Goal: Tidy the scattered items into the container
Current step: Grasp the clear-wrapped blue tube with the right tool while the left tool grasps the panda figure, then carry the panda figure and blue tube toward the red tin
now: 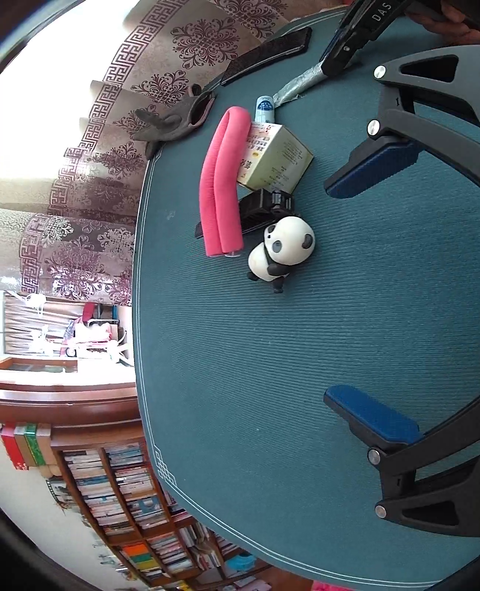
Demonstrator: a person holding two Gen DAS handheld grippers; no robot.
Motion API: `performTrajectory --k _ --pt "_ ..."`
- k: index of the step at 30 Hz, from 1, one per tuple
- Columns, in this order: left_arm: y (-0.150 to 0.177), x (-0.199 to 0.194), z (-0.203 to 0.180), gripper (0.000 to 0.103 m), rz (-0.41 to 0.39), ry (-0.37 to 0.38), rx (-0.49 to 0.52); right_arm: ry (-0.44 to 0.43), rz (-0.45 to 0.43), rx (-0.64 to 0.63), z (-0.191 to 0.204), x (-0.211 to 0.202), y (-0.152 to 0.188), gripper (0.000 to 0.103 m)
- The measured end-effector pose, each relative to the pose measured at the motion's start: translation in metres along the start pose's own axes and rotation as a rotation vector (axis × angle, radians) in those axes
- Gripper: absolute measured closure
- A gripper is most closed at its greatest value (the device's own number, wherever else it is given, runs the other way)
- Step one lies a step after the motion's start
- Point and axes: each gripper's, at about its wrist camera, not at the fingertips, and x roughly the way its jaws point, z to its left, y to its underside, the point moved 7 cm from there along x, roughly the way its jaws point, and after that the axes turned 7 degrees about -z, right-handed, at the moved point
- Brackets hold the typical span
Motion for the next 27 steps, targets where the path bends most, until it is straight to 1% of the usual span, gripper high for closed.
performTrajectory --k 2,5,8,11,12,14,16,18,22,24,27 --pt "-0.012 0.011 -0.003 0.001 -0.009 0.002 0.035 -0.001 0.001 0.001 0.0 0.0 0.0 0.079" --pt "-0.023 0.027 -0.007 0.001 0.0 0.013 0.076 0.002 0.002 -0.005 0.0 0.001 0.0 0.079" --pt "-0.025 0.042 -0.009 0.001 0.023 0.029 0.103 -0.001 0.002 -0.004 -0.001 0.002 -0.001 0.079" --pt "-0.023 0.053 -0.011 0.002 0.072 0.07 0.093 -0.001 0.002 -0.003 -0.002 0.003 -0.001 0.079" --pt "-0.022 0.057 -0.011 0.005 0.088 0.081 0.088 -0.002 0.002 -0.003 -0.002 0.003 -0.001 0.078" --pt "-0.025 0.056 -0.012 0.015 0.075 0.075 0.095 -0.004 0.002 0.0 -0.002 0.003 -0.001 0.078" --pt "-0.026 0.053 -0.015 0.038 0.062 0.082 0.113 -0.008 0.002 0.004 -0.003 0.003 -0.002 0.078" --pt "-0.025 0.049 -0.016 0.046 0.053 0.093 0.118 -0.013 0.003 0.007 -0.003 0.003 -0.002 0.078" --pt "-0.015 0.035 -0.009 0.046 0.048 0.095 0.053 -0.017 0.003 0.011 -0.002 0.003 -0.003 0.078" --pt "-0.007 0.026 -0.004 0.047 0.05 0.115 0.008 -0.018 0.003 0.012 -0.002 0.004 -0.003 0.078" --pt "0.004 0.014 -0.003 0.047 0.039 0.131 -0.014 -0.013 0.004 0.007 -0.002 0.005 -0.003 0.078"
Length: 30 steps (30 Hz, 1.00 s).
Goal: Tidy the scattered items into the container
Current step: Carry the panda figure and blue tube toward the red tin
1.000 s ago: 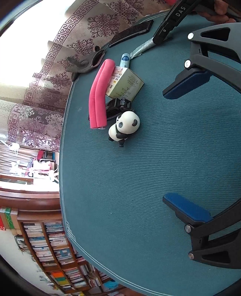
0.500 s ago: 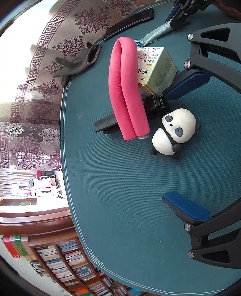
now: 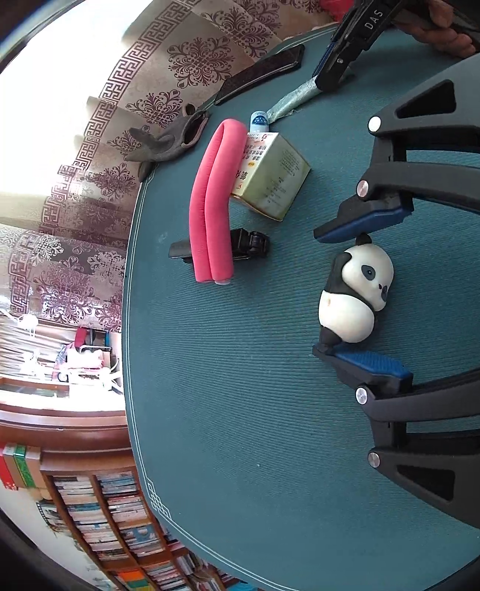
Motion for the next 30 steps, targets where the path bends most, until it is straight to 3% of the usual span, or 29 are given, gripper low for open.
performTrajectory --k 6,15,30 --pt "0.01 -0.014 0.001 0.047 -0.009 0.037 -0.022 0.053 0.005 -0.053 0.007 0.001 0.002 0.079" --pt "0.017 -0.031 -0.016 0.047 -0.015 0.138 -0.003 0.345 0.008 -0.347 0.042 -0.001 0.015 0.079" --pt "0.016 -0.038 -0.029 0.047 -0.019 0.166 -0.01 0.231 -0.05 -0.088 0.039 -0.078 0.025 0.08"
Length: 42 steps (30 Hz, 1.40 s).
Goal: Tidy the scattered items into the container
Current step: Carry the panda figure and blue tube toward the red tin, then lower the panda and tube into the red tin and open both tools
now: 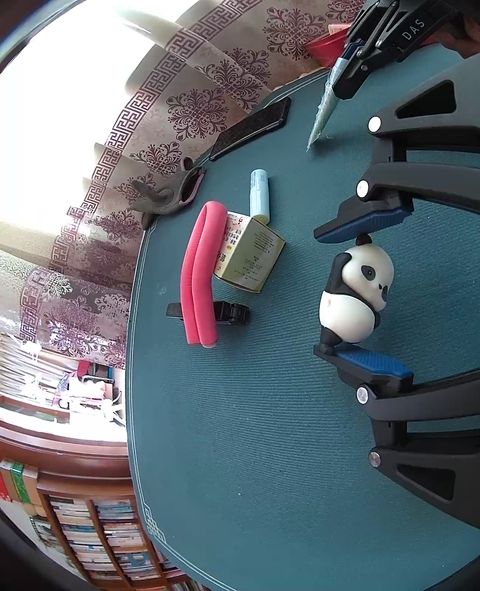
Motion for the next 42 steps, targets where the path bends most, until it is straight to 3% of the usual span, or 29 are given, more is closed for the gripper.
performTrajectory --k 7,17,27,33,42 --pt "0.008 -0.007 -0.027 0.047 0.021 0.071 0.027 -0.04 -0.031 0.117 -0.02 -0.032 -0.001 0.08" --pt "0.019 -0.02 -0.067 0.047 0.036 0.155 0.083 -0.009 -0.141 0.202 -0.062 -0.089 -0.018 0.081" --pt "0.024 -0.031 -0.124 0.047 0.06 0.238 0.162 0.141 -0.271 0.308 -0.143 -0.157 -0.024 0.081" --pt "0.022 -0.031 -0.173 0.047 0.073 0.3 0.223 0.255 -0.284 0.316 -0.187 -0.189 -0.007 0.081" --pt "0.023 -0.037 -0.266 0.047 0.07 0.397 0.353 0.284 -0.255 0.362 -0.229 -0.198 0.022 0.081"
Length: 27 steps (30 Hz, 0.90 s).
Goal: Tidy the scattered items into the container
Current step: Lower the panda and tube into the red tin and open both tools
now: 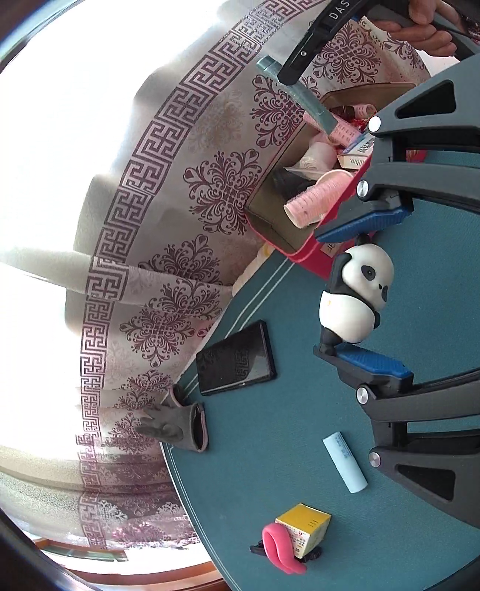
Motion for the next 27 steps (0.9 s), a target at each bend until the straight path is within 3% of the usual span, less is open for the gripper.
performTrajectory --k 14,15,16,18,20,21,27 --pt "-0.031 0.04 -0.116 0.046 0.007 0.132 0.142 -0.005 0.007 -0.032 -0.028 -0.007 0.006 0.081" --pt "-0.031 0.041 -0.122 0.044 0.011 0.151 0.145 -0.01 0.015 -0.036 -0.028 -0.006 0.007 0.081" --pt "-0.031 0.042 -0.127 0.028 0.015 0.169 0.146 -0.013 0.018 -0.039 -0.028 -0.006 0.007 0.08" --pt "-0.033 0.04 -0.128 0.007 -0.006 0.167 0.133 -0.005 0.021 -0.036 -0.03 -0.005 0.007 0.07" --pt "-0.034 0.038 -0.122 0.006 -0.021 0.144 0.128 0.005 0.011 -0.017 -0.035 -0.006 0.007 0.026" --pt "-0.034 0.039 -0.117 0.006 -0.019 0.129 0.124 0.007 -0.005 -0.008 -0.036 -0.007 0.006 0.021" --pt "-0.029 0.039 -0.071 0.006 0.01 0.049 0.013 -0.019 0.008 -0.016 -0.026 -0.004 0.007 0.021"
